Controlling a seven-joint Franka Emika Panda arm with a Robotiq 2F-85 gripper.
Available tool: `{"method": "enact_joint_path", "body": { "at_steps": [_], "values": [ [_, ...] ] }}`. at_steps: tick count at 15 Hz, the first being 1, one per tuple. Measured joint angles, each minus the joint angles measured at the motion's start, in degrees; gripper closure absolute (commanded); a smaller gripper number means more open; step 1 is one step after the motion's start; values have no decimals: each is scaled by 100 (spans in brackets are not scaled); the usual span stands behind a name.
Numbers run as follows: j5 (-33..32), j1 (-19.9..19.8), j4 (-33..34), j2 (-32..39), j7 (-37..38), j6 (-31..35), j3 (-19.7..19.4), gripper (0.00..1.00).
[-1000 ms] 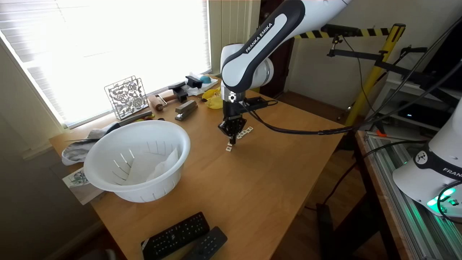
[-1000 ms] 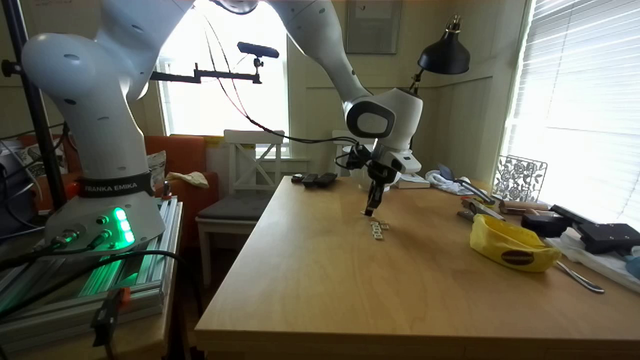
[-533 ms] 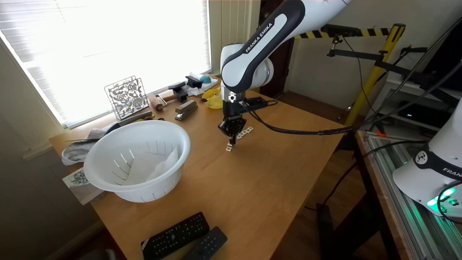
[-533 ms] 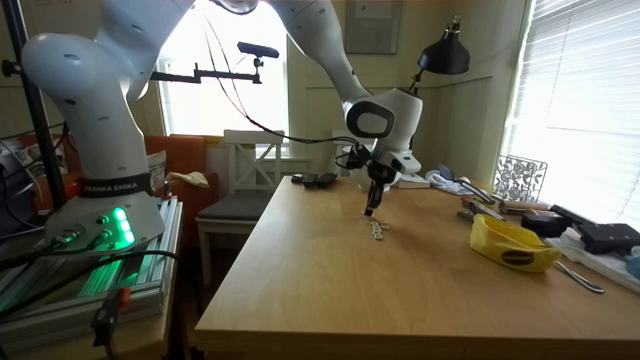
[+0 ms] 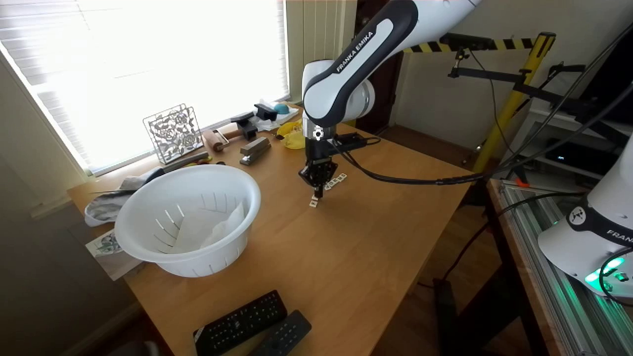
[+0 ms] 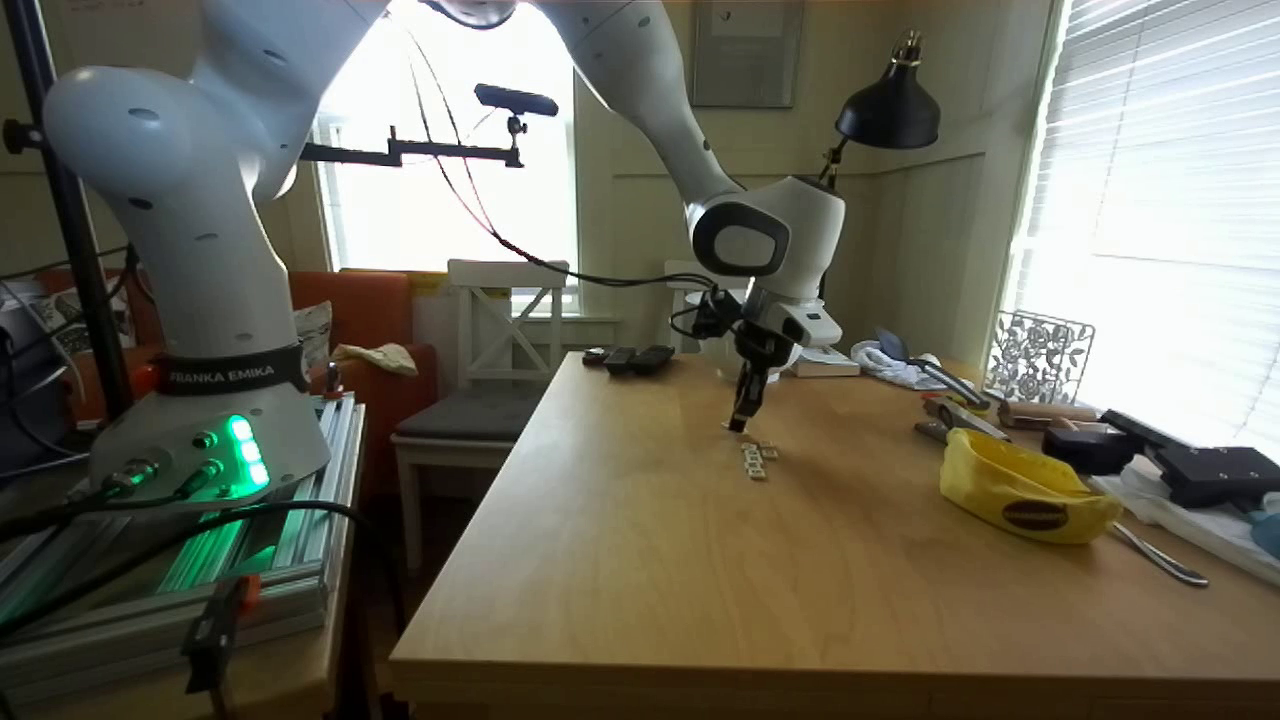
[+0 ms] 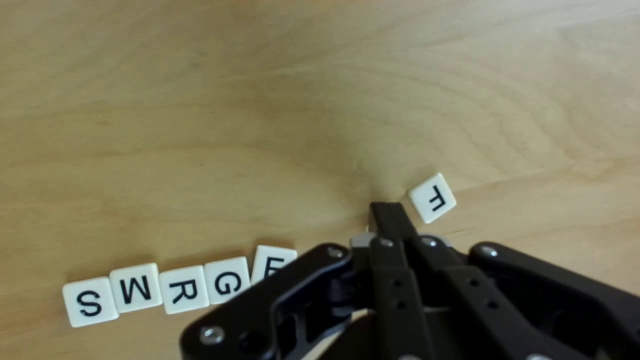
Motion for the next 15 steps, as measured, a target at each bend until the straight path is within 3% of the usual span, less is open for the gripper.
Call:
{"method": "enact_joint_path", "body": {
  "at_steps": [15],
  "values": [
    [0,84,-17,-1,0,147,-5,100]
  ]
}}
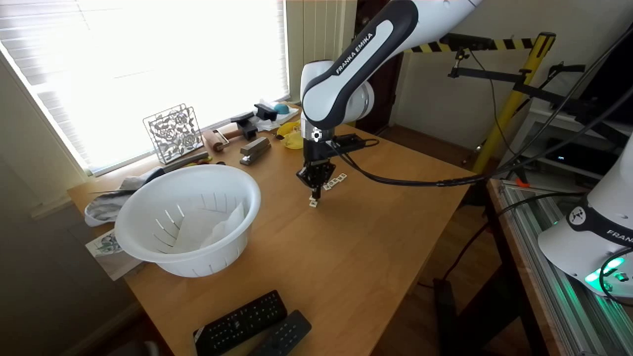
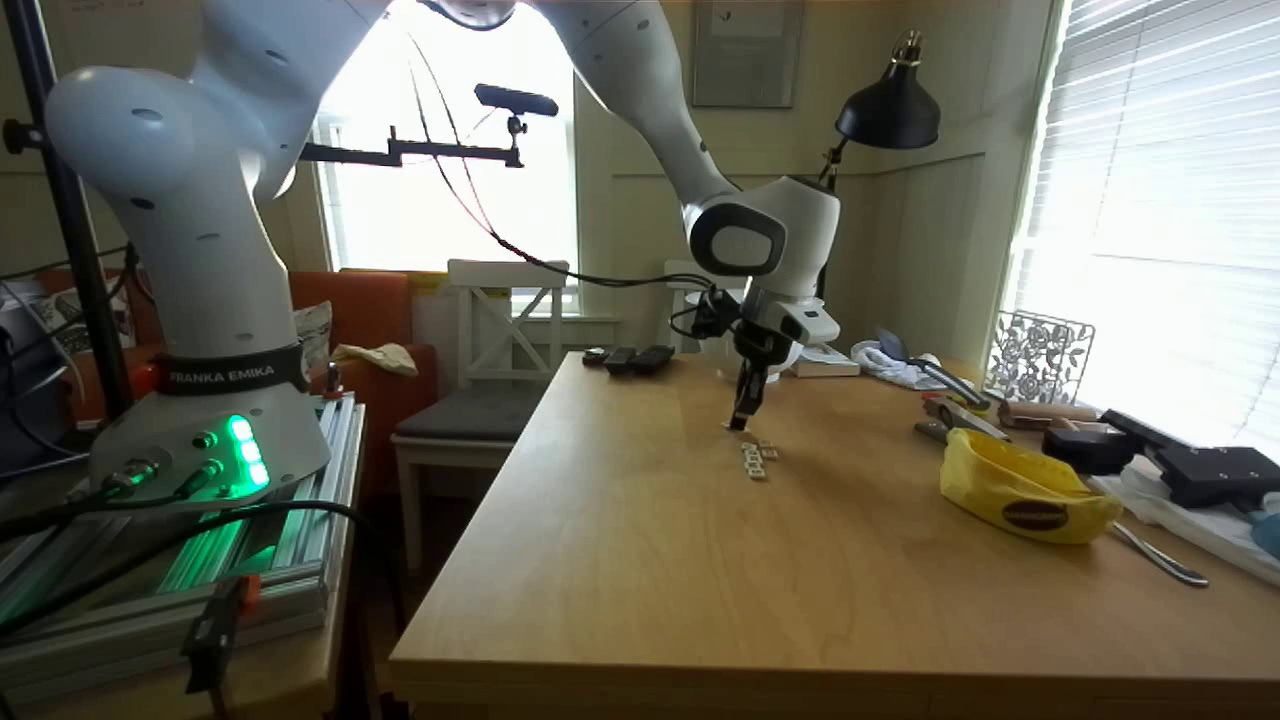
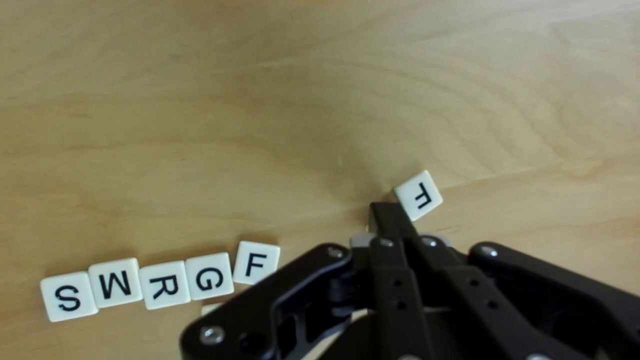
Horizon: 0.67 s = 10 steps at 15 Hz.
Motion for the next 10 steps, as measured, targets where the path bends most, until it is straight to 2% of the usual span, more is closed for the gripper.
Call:
{"method": "enact_joint_path", "body": {
  "at_steps": [10],
  "values": [
    [0,66,-124,-56,9,233,-33,100]
  ]
}}
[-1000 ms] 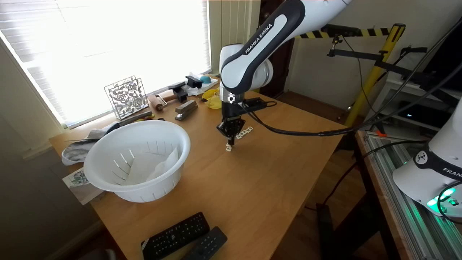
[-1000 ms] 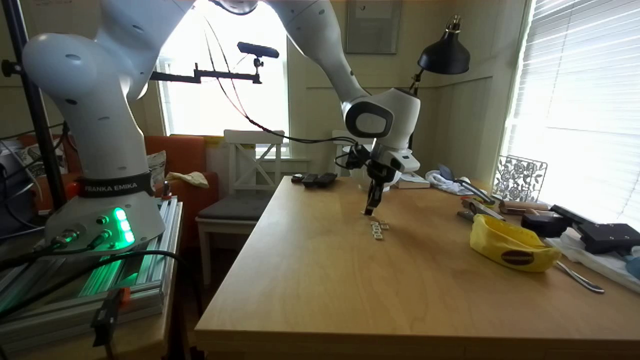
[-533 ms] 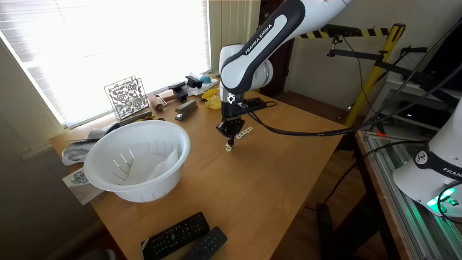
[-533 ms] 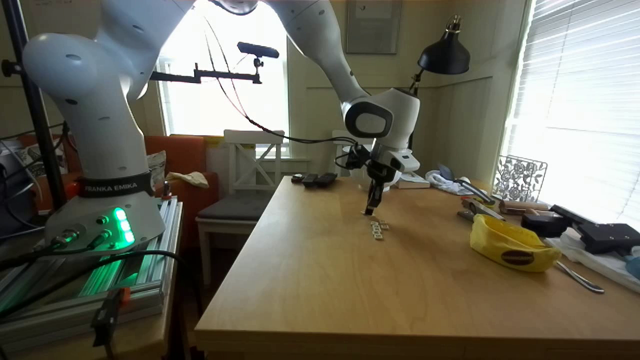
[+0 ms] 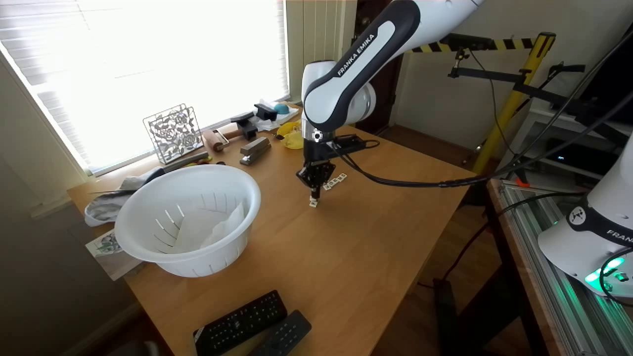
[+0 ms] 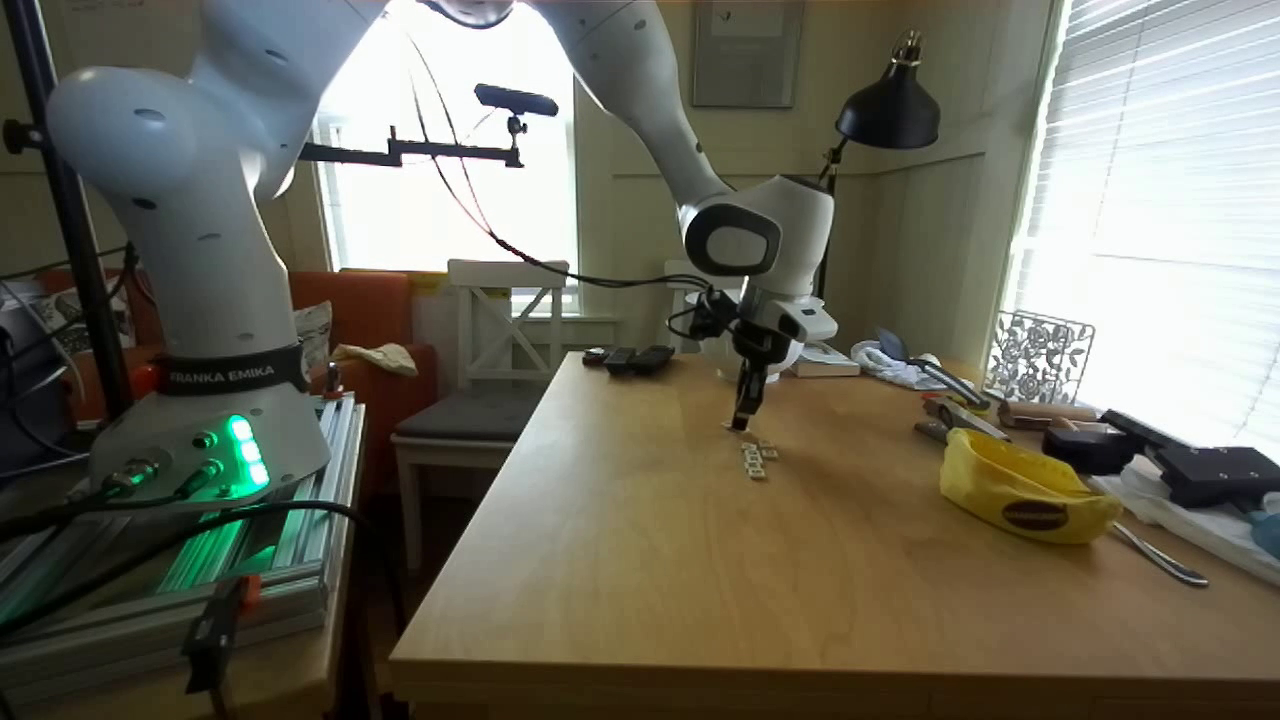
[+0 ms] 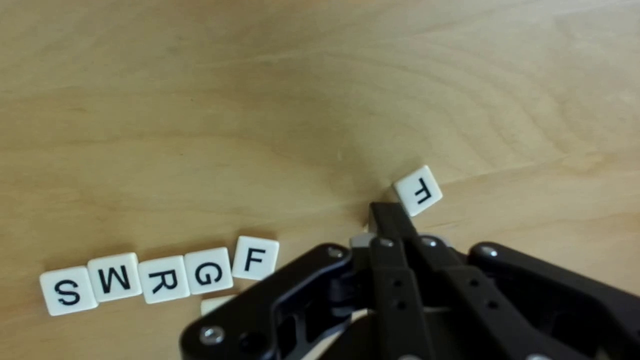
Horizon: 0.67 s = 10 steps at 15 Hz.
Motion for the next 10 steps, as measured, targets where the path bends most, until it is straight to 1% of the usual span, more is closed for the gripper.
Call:
{"method": "enact_joint_path", "body": {
  "at_steps": [10],
  "values": [
    [0,71,-314,-189,69,383,-22,100]
  ]
}}
